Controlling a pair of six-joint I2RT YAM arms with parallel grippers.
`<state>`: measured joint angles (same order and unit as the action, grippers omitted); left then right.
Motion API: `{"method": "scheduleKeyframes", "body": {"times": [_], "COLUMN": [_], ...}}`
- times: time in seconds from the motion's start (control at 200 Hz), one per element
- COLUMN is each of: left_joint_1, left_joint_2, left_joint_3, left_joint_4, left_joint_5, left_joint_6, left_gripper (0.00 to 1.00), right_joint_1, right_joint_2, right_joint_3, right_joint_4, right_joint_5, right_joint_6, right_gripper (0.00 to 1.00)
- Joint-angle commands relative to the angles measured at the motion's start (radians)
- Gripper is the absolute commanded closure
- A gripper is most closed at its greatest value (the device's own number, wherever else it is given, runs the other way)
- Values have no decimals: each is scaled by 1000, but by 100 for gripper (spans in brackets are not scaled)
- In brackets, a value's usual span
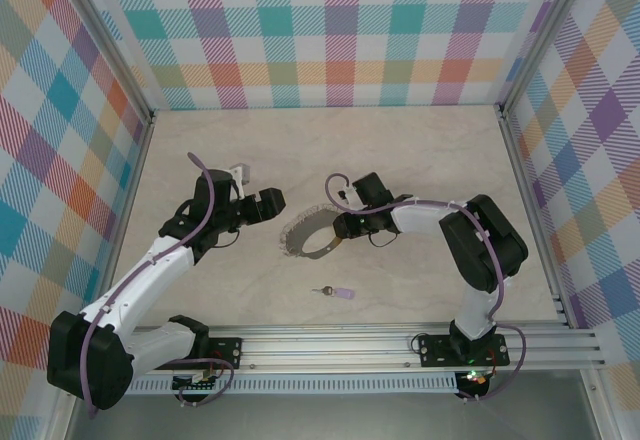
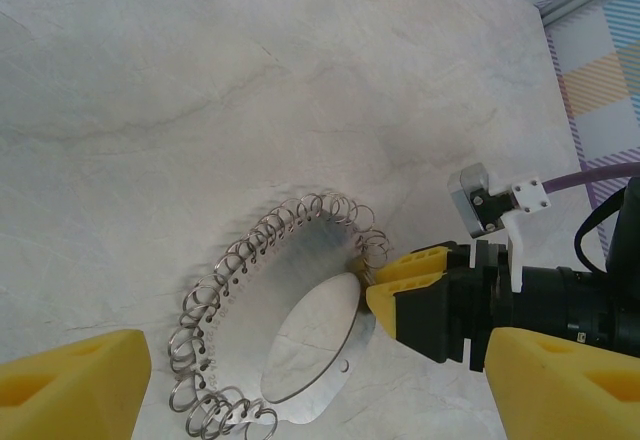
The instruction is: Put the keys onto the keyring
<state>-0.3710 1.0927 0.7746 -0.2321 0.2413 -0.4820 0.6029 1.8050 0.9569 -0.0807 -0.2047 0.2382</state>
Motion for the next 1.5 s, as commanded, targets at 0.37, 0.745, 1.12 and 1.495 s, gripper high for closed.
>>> {"method": "scheduleKeyframes", "body": {"times": [0.37, 0.745, 1.12, 1.495], "left_joint_1": [-11, -11, -10, -11], "left_joint_2": [-5, -6, -4, -5], "left_joint_3": [-12, -10, -9, -5], "left_joint_4": [19, 16, 16, 14], "left_joint_5": [-16, -16, -17, -18], "left_joint_6": [-2, -1, 3, 0], "left_gripper": [13, 13, 13, 13], "right_joint_1": [5, 5, 5, 5], "right_joint_2": [6, 6, -12, 1], "right_joint_3": [46, 46, 25, 33], "right_joint_4": [-45, -49, -45, -55], "right_joint_5": [32, 30, 15, 49], "right_joint_6": [-42, -55, -75, -102], "right_gripper": [70, 65, 61, 61]}}
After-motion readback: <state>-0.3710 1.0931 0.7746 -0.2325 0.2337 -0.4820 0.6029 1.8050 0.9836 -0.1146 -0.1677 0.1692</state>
